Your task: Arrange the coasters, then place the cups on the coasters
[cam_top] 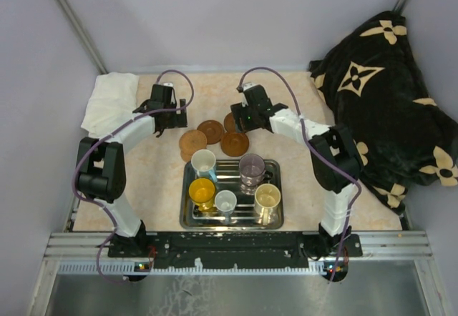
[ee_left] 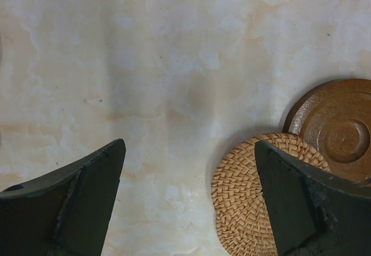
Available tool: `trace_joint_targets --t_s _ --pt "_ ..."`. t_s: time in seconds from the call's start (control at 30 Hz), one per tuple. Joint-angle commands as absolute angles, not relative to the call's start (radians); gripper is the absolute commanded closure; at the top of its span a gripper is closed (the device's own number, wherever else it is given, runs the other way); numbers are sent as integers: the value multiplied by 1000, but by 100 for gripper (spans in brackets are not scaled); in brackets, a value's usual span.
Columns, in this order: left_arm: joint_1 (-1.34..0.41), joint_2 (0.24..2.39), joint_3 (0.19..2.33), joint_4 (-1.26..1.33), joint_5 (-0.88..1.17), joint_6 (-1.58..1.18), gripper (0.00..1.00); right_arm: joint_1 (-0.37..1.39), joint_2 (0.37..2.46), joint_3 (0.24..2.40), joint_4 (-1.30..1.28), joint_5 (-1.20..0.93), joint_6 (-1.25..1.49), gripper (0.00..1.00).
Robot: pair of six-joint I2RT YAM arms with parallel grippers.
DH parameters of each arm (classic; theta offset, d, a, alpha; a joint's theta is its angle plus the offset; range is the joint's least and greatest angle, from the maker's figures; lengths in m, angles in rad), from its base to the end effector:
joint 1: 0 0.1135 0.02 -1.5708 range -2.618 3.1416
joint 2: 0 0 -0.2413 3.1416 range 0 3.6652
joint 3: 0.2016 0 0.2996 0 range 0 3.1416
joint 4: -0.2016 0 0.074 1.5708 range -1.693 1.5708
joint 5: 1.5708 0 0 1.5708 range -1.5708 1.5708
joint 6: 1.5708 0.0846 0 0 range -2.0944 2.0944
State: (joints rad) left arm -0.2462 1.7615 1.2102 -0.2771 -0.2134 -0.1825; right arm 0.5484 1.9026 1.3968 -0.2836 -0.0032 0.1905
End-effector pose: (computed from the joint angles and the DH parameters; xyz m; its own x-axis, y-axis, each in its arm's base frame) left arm 0.4438 -0.0931 0.1323 -0.7208 -0.0017 -0.6932 -0.0320 0.9990 0.0308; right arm 0.4233 0.2589 0.1393 -0.6939 -0.2020 -0.6911 -0.3991 0.9068 0.1356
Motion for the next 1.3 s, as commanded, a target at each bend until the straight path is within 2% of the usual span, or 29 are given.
trace_joint_targets --t_s 0.0,0.23,0.6,0.83,0.9,0.93,1.07,1.1,1.27 --pt "-247 1748 1213 -271 -249 -168 1 566 1947 1441 -311 -6 193 31" --pt "-247 1758 1221 -264 -231 -160 0 566 1952 1403 -305 8 231 32" --pt "-247 1738 1210 -273 -224 -173 0 566 1909 1256 -232 -96 288 38" --pt "-247 1729 1199 -267 -221 -182 1 568 1903 1208 -197 -138 301 48" --pt "-247 1733 1199 -268 -220 -185 1 568 1910 1213 -187 -143 304 54" --pt "-247 1734 1199 -268 -219 -186 1 568 1918 1219 -186 -144 305 61" --pt "-247 1737 1204 -273 -212 -186 1 568 1931 1231 -190 -145 312 96" --pt "-247 1739 1205 -274 -213 -187 1 569 1928 1228 -189 -146 314 100" --pt "-246 1741 1201 -283 -213 -200 1 577 1877 1197 -171 -123 302 100"
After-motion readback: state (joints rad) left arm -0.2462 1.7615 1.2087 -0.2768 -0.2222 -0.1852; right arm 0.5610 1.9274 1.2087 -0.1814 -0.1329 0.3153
